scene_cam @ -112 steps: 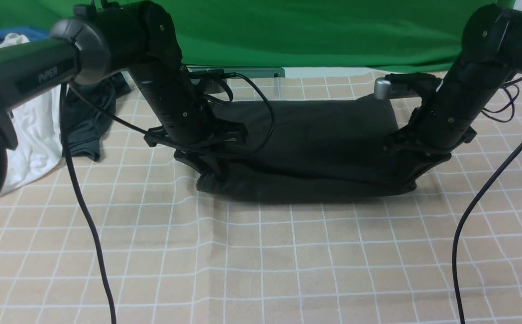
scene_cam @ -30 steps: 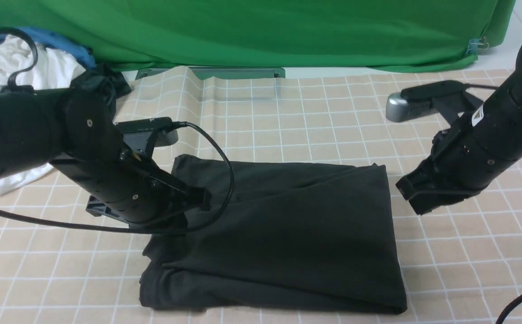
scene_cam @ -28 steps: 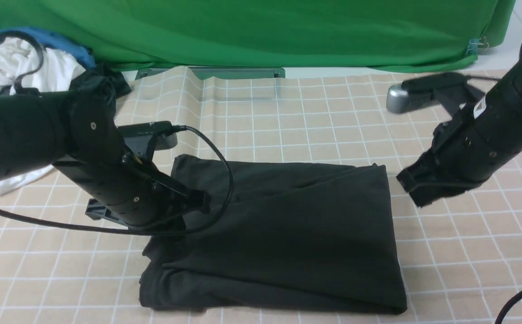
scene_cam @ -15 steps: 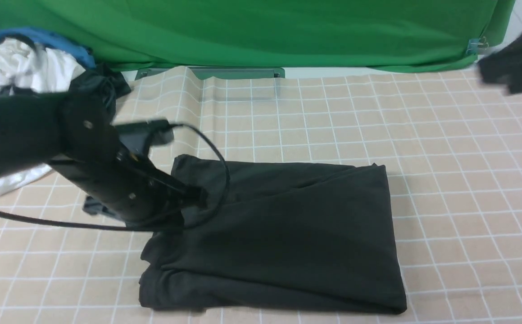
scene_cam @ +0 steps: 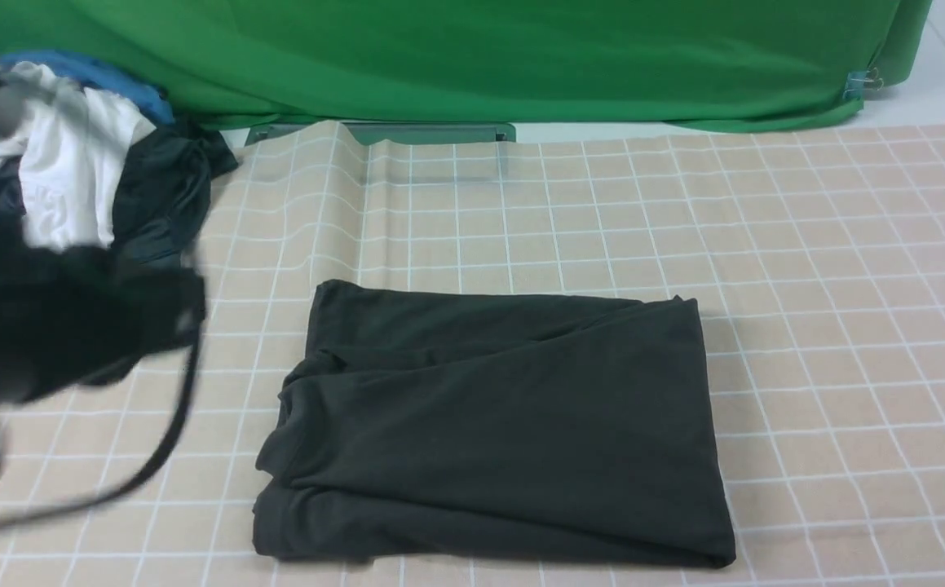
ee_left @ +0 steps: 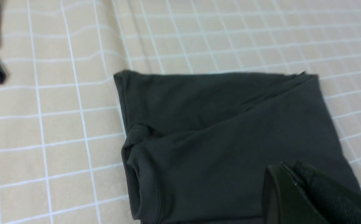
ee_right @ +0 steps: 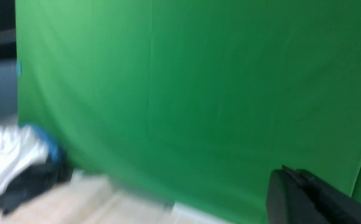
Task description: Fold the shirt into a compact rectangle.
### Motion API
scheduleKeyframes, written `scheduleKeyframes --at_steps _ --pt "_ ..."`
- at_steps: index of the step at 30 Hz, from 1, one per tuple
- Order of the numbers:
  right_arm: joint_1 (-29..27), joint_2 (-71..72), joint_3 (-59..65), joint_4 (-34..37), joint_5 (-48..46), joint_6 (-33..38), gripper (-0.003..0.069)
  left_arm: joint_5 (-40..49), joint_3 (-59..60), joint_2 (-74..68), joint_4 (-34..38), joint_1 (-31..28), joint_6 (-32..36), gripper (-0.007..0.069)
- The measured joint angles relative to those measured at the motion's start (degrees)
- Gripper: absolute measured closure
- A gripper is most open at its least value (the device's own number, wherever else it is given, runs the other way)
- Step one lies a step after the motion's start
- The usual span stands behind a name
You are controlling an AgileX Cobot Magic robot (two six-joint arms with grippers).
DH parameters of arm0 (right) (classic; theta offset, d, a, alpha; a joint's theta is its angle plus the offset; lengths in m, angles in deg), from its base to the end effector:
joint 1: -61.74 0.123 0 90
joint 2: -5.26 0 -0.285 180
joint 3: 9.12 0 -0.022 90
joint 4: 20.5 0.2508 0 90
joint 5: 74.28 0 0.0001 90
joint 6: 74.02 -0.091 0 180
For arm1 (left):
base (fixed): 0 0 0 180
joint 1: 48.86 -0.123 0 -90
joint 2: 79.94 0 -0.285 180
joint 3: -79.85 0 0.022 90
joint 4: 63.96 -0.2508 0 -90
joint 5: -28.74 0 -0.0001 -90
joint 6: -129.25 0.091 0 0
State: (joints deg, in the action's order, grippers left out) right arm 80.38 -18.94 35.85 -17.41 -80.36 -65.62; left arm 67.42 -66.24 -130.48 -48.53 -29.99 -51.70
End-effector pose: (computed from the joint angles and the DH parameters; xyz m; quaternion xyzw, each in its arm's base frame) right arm 0.0516 0.0180 0.3727 -0.1290 0.5967 0.0935 0.7865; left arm 0.1298 -0.0604 0.3414 0.0841 0.8689 -0.2030 0.4435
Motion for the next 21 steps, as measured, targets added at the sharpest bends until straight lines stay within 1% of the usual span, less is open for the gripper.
scheduleKeyframes --at_steps 4,6,8,9,14,21 --pt "0.00 7.64 6.98 -0.04 7.40 0.74 0.0619 -4.29 8.81 11.88 -0.14 0.00 0.00 0.0606" --pt "0.00 8.56 7.54 -0.04 8.03 0.79 0.0615 -5.27 10.64 14.93 -0.30 0.00 0.00 0.0606" --pt "0.00 9.57 7.93 -0.04 9.63 0.86 0.0596 -8.10 14.27 19.90 -0.31 0.00 0.05 0.0606" --pt "0.00 9.65 7.93 -0.04 9.88 0.86 0.0593 -8.55 14.51 20.25 -0.31 0.00 0.05 0.0606" --pt "0.00 9.76 7.99 -0.04 10.68 0.93 0.0528 -13.91 17.41 25.31 -0.31 0.00 0.06 0.0606" --pt "0.00 9.76 7.99 -0.04 10.68 0.93 0.0515 -14.74 17.45 25.43 -0.31 0.00 0.06 0.0606"
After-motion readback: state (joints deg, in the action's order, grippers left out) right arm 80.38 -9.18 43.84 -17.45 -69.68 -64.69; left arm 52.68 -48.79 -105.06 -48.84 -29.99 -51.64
